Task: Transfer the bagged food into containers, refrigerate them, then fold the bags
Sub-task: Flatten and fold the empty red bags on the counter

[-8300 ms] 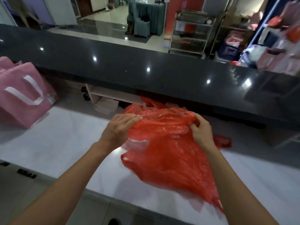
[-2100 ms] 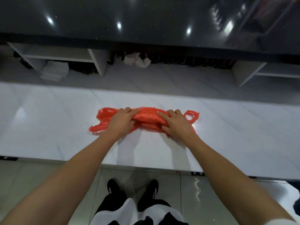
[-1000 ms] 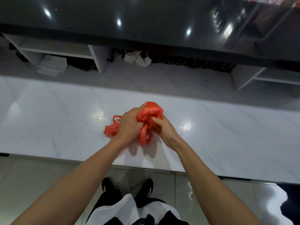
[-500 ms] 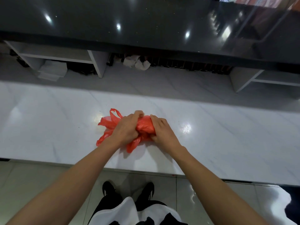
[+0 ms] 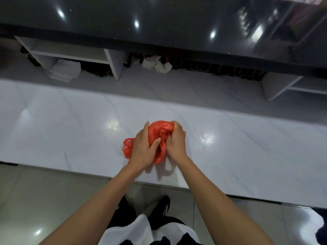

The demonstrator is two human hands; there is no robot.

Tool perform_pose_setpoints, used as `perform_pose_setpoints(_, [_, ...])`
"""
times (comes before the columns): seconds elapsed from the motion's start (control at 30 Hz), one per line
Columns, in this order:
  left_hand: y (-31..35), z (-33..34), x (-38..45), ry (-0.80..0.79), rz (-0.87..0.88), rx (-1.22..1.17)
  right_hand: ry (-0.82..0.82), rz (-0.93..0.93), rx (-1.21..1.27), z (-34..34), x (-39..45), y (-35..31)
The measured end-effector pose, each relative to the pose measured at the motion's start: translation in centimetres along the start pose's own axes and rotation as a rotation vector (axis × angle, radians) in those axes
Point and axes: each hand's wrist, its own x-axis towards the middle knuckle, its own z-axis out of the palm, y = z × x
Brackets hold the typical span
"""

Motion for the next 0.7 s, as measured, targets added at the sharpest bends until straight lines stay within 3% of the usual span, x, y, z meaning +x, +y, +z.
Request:
perform_pose_setpoints(0.17, [3.3, -0.1, 1.0, -0.007, -0.163, -0.51, -0.03, 0.074, 0.3, -0.9, -1.2, -2.9])
perform_pose_setpoints(0.27, [4.8, -0.6, 1.8, -0.097, -0.147, -0.604, -0.042, 0.117, 0.525, -1.2, -2.2, -3.8])
perform_pose_setpoints(0.33, [5.2, -0.9, 2.0, -0.17, -0.08, -0.527, -0.052, 0.095, 0.614, -1.2, -2.7, -4.0])
perform_pose_setpoints(0.53, [4.5, -3.6, 3.8, -0.047, -0.015, -0.315, -0.277, -0.295, -0.007, -2.8, -3.4, -0.9])
perform_pose_setpoints(0.6, [4.0, -4.1, 3.9, -0.09, 0.033, -0.237, -0.238, -0.38, -0.226, -4.1, -3.2, 0.0])
perform_pose_setpoints(0.7, [3.9, -3.6, 3.5, -0.21, 0.073, -0.216, -0.298, -0.447, -0.246, -5.2, -2.2, 0.1])
